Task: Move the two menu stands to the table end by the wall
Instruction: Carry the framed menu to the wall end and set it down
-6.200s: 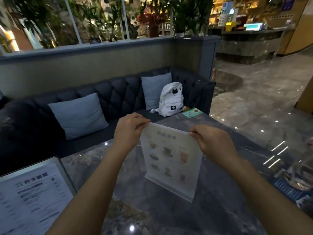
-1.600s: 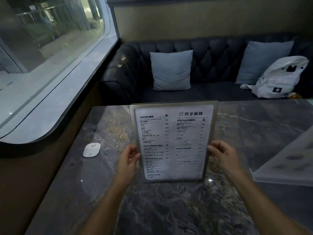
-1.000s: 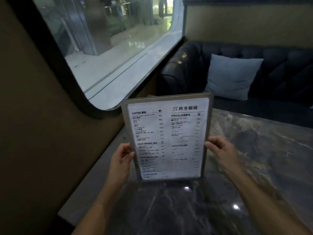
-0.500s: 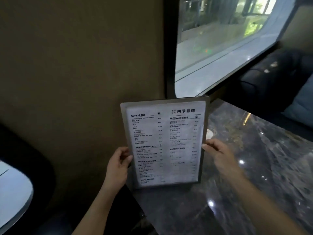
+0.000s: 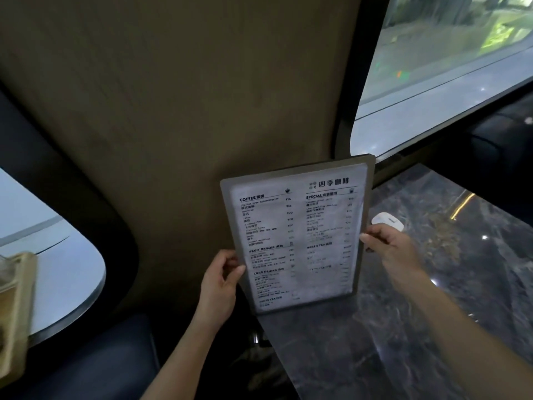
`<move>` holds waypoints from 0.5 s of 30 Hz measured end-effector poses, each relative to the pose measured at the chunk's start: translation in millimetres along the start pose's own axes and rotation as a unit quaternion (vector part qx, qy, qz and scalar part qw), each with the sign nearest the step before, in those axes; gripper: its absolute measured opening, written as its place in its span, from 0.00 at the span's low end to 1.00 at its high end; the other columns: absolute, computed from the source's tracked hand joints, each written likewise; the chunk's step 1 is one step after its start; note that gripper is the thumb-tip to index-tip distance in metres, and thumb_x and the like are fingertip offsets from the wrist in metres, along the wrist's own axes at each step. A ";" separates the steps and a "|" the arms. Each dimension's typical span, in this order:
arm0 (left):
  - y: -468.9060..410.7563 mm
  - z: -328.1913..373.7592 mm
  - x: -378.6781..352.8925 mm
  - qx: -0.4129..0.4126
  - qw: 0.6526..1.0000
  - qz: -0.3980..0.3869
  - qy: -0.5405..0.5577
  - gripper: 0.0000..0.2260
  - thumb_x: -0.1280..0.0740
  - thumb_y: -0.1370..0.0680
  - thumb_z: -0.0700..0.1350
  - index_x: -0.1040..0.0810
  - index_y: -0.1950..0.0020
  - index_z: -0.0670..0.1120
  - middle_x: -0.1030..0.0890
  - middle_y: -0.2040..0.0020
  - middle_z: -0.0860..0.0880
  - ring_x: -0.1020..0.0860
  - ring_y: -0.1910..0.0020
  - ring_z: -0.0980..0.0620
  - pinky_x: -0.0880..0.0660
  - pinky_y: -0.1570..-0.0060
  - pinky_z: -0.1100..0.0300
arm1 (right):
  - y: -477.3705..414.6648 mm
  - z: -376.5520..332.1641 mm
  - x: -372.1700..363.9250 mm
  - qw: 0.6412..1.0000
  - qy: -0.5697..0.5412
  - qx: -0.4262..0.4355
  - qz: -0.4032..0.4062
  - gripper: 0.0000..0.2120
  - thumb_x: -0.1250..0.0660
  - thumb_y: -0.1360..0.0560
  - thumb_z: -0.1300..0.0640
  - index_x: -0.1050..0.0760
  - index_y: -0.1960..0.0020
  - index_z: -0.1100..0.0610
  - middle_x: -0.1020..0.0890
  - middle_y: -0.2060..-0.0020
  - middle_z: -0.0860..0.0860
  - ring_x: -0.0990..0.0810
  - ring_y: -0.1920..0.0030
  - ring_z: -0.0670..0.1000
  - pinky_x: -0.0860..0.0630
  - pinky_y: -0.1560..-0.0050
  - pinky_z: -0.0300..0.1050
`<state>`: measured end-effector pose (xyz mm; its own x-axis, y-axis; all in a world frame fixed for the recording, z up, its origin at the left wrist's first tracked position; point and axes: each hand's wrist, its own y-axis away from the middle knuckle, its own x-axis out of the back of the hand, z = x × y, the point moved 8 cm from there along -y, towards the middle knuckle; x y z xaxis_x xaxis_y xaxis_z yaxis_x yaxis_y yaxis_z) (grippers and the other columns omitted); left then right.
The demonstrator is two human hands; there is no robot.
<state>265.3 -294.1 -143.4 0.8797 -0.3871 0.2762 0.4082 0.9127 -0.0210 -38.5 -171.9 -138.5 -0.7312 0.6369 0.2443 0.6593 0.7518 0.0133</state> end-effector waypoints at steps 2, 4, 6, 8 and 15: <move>1.2 1.1 -3.0 -0.005 1.000 -0.005 0.004 0.11 0.37 0.26 0.34 0.26 0.56 0.51 0.21 0.57 0.48 0.23 0.58 0.62 0.27 0.58 0.73 | 1.3 3.9 1.1 1.000 -0.008 -0.009 -0.002 0.09 0.34 0.29 0.64 0.22 0.63 0.52 0.20 0.64 0.52 0.24 0.63 0.49 0.26 0.62 0.40; 2.8 2.4 -4.9 -0.008 1.000 -0.010 0.007 0.12 0.36 0.26 0.33 0.26 0.56 0.52 0.21 0.57 0.49 0.23 0.58 0.62 0.26 0.57 0.72 | 3.0 4.1 2.3 1.000 -0.013 -0.011 -0.002 0.09 0.34 0.29 0.64 0.22 0.63 0.51 0.20 0.64 0.51 0.24 0.63 0.49 0.24 0.65 0.35; 3.3 2.8 -6.5 -0.010 1.000 -0.023 0.003 0.13 0.35 0.26 0.34 0.25 0.56 0.54 0.21 0.56 0.51 0.23 0.56 0.59 0.25 0.56 0.69 | 3.9 1.7 4.5 1.000 -0.012 -0.006 -0.005 0.09 0.35 0.28 0.65 0.23 0.62 0.52 0.21 0.63 0.51 0.25 0.63 0.48 0.26 0.68 0.30; 2.3 -1.4 -6.5 -0.002 0.999 -0.044 0.001 0.11 0.34 0.26 0.37 0.25 0.54 0.55 0.20 0.53 0.50 0.22 0.53 0.55 0.25 0.52 0.63 | 5.1 -0.8 5.8 1.000 0.000 0.002 -0.012 0.08 0.35 0.27 0.64 0.23 0.60 0.52 0.21 0.62 0.52 0.25 0.62 0.49 0.27 0.68 0.30; 13.4 -32.5 -11.0 0.060 0.995 -0.081 -0.016 0.15 0.30 0.29 0.37 0.23 0.49 0.56 0.19 0.49 0.51 0.21 0.48 0.52 0.26 0.45 0.58 | 33.6 36.2 7.8 0.997 0.043 -0.060 -0.007 0.11 0.35 0.27 0.62 0.25 0.45 0.57 0.20 0.51 0.57 0.22 0.50 0.55 0.27 0.45 0.49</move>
<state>269.0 -281.8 -177.9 0.7957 -0.5281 0.2966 0.5105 0.8483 0.1410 -28.4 -135.5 -171.2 -0.7260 0.6058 0.3256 0.6692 0.7313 0.1317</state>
